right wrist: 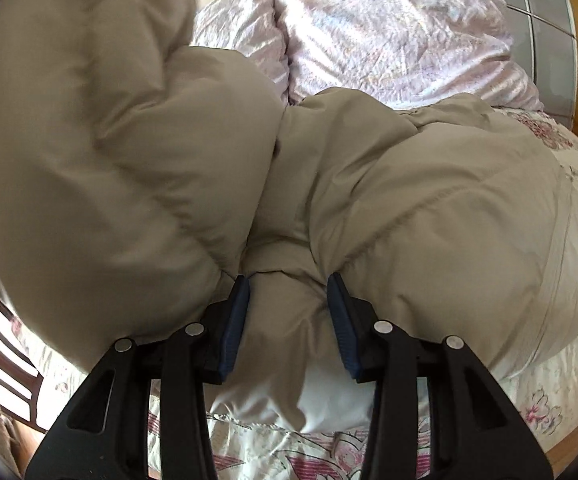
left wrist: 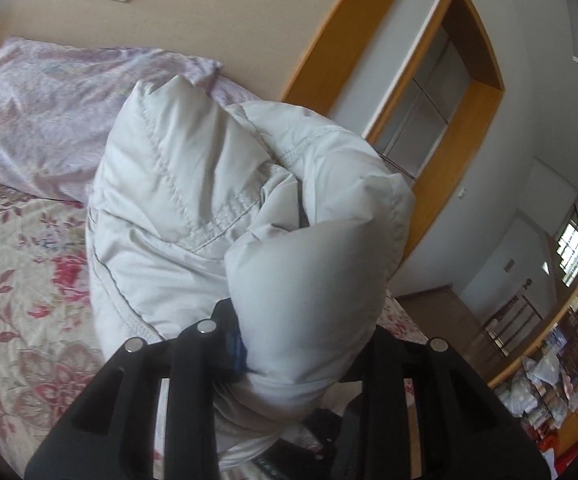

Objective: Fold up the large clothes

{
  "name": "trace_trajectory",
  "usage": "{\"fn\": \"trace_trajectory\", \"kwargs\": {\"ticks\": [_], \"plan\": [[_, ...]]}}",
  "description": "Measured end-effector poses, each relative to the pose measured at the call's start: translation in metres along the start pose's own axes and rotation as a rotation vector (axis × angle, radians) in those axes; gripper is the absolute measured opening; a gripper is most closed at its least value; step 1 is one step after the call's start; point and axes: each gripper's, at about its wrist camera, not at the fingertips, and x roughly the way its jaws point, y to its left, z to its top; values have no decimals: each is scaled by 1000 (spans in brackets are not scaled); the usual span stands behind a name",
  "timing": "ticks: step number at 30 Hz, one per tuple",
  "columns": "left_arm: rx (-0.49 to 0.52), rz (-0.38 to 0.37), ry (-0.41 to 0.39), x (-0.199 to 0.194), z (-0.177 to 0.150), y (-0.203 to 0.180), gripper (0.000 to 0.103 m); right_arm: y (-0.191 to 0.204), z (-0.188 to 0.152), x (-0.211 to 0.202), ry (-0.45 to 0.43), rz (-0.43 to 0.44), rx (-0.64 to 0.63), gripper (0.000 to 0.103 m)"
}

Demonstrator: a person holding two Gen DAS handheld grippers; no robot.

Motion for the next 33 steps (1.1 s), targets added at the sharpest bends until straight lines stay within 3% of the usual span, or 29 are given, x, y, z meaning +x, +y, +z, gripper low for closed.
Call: {"fn": "trace_trajectory", "kwargs": {"ticks": [6, 18, 24, 27, 31, 33], "plan": [[25, -68, 87, 36, -5, -22, 30, -10, -8, -7, -45, 24, 54, 40], [91, -124, 238, 95, -16, -47, 34, -17, -18, -17, -104, 30, 93, 39], [106, -182, 339, 118, -26, -52, 39, -19, -23, -20, -126, 41, 103, 39], [104, -187, 354, 122, -24, -52, 41, -17, -23, -20, -127, 33, 95, 39], [91, -201, 350, 116, -15, -49, 52, -18, -20, -18, -124, 29, 97, 39], [82, -226, 346, 110, -12, -51, 66, -18, -21, -18, -124, 27, 97, 39]]}}
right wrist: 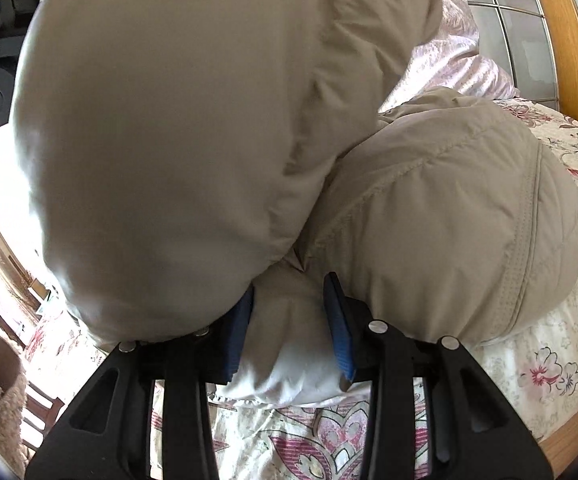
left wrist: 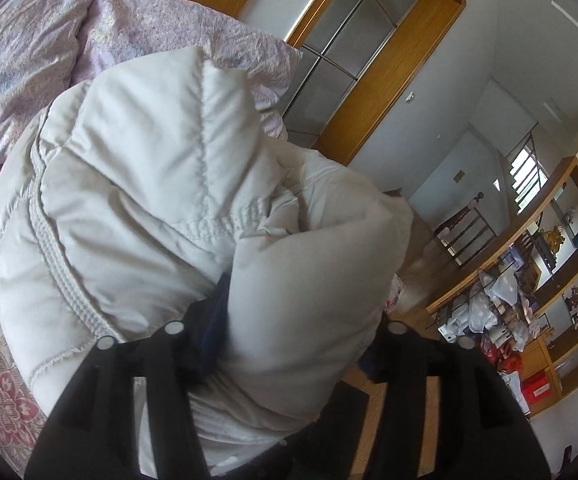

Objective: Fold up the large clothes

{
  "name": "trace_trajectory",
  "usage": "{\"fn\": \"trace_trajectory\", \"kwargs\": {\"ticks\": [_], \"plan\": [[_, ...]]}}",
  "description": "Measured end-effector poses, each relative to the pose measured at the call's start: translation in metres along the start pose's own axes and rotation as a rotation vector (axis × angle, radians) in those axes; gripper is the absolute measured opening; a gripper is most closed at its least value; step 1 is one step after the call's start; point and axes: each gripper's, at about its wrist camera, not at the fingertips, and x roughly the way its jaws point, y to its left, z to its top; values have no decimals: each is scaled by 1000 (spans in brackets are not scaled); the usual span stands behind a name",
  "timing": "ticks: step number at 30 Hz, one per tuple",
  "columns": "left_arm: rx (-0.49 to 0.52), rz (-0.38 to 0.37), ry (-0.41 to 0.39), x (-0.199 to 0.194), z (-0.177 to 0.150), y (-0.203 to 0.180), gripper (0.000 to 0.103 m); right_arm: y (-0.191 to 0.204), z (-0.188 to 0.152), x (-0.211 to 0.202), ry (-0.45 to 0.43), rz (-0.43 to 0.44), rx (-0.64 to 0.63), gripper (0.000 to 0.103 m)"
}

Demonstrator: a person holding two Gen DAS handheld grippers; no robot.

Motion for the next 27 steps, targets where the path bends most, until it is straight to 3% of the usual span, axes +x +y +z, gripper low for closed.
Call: {"fn": "trace_trajectory", "kwargs": {"ticks": [1, 2, 6, 10, 14, 21, 24, 27], "plan": [[-9, -33, -6, -4, 1, 0, 76, 1, 0, 0, 1, 0, 0, 39], [-13, -46, -10, -7, 1, 0, 80, 1, 0, 0, 2, 0, 1, 39], [23, -56, -30, -21, 3, -13, 82, 4, -1, 0, 3, -4, 0, 39], [39, -41, -120, -57, 9, -17, 82, 4, -1, 0, 5, -7, 0, 39], [24, 71, -196, -91, 12, 0, 83, 4, -1, -1, 5, -6, 2, 39], [-3, 333, -207, -95, 1, 47, 83, 3, 0, 0, 7, -6, 2, 39], [-15, 368, -178, -80, -1, 61, 83, 4, 0, 0, 7, -9, 1, 39], [-6, 353, -129, -59, -7, 62, 82, 4, -2, -1, 6, -10, 1, 39]]}}
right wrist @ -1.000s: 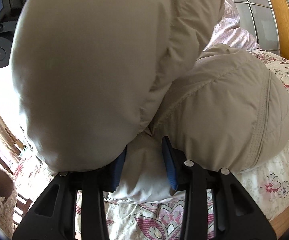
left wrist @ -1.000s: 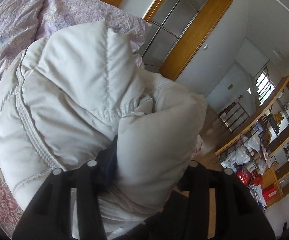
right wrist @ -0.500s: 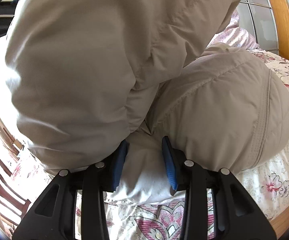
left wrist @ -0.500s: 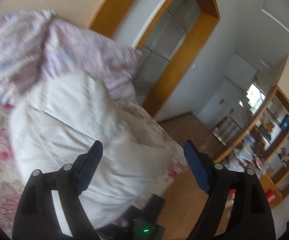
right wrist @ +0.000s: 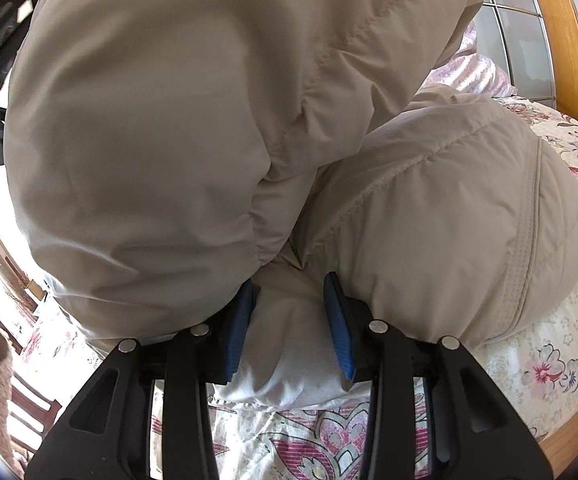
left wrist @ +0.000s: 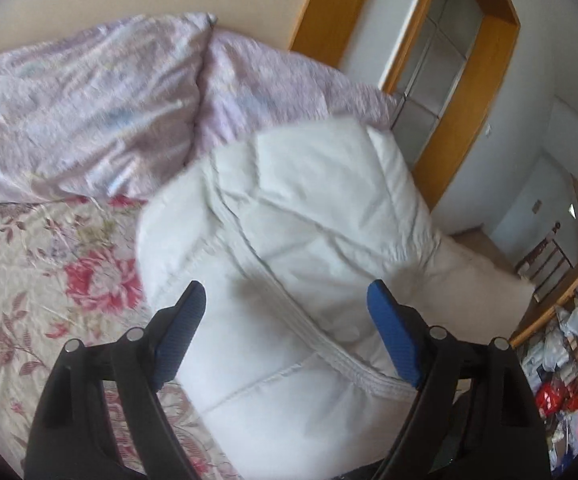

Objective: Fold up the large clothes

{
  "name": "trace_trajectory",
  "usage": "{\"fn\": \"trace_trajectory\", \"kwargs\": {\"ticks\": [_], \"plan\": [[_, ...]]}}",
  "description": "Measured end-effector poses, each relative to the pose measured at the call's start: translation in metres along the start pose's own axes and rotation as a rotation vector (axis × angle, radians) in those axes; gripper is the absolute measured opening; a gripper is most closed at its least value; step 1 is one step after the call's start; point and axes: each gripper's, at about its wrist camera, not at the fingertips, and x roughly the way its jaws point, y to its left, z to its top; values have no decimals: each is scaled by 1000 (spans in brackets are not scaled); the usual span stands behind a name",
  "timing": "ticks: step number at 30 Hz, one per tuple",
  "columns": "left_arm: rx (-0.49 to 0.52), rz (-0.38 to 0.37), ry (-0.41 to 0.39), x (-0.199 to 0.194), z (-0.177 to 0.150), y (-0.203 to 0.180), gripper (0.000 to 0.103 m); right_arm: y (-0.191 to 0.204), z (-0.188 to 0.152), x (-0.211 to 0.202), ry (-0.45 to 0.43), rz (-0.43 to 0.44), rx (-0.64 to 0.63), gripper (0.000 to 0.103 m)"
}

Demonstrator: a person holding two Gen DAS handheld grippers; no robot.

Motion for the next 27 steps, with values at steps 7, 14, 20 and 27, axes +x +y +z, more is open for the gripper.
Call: {"fn": "trace_trajectory", "kwargs": {"ticks": [7, 14, 20, 27], "plan": [[52, -32, 46, 31, -12, -25, 81, 0, -1, -1, 2, 1, -1, 39], [102, -17, 75, 52, -15, -43, 81, -3, -3, -8, 2, 10, -2, 39], [141, 15, 60, 52, -19, -49, 81, -3, -9, -26, -13, -18, -43, 39], [136, 11, 48, 42, -23, -46, 80, -23, -4, -83, -114, -159, -53, 39]]}}
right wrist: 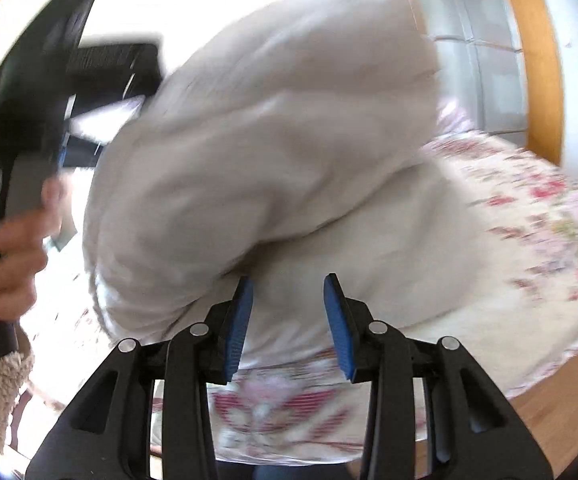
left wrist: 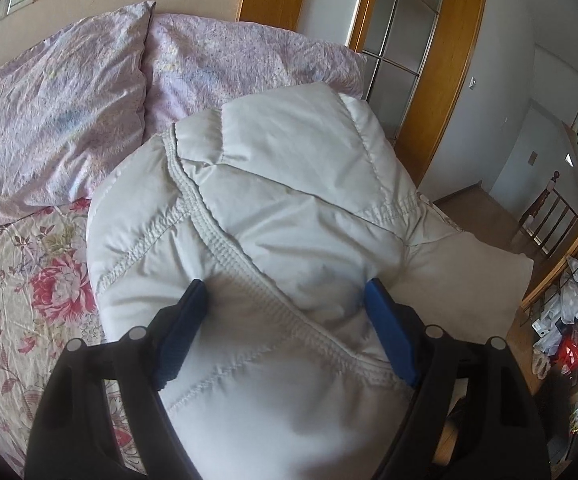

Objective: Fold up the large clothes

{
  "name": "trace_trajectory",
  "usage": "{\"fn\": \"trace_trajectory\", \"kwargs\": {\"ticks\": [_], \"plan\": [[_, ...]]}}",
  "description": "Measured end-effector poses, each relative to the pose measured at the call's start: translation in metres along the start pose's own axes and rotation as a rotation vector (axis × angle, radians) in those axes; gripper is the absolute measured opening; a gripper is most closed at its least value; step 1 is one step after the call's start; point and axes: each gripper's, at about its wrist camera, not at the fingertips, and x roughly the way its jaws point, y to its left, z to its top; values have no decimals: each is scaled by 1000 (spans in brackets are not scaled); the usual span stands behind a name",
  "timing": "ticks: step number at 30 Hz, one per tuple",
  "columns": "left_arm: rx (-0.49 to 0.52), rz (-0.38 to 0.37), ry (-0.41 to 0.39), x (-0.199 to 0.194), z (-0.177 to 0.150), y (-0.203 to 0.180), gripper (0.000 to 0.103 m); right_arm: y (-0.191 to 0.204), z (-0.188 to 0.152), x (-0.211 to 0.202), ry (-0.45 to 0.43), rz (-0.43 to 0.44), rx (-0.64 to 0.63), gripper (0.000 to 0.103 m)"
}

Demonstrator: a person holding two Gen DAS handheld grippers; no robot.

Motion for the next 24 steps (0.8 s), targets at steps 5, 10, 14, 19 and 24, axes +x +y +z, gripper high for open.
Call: {"fn": "trace_trajectory", "kwargs": {"ticks": [5, 10, 14, 19, 24], "plan": [[4, -3, -1, 1, -3, -2, 80, -24, 48, -52, -164, -108, -20, 39], [-8, -7, -7, 0, -4, -1, 80, -2, 104, -64, -204, -9, -78, 39], [-13, -9, -8, -3, -7, 0, 80, 29, 128, -43, -141, 83, -118, 39], [-10, -7, -10, -5, -9, -1, 81, 50, 151, -19, -78, 102, -168, 36], [-11, -9, -20, -9, -13, 0, 81, 49, 169, 24, 37, 130, -130, 32]]}}
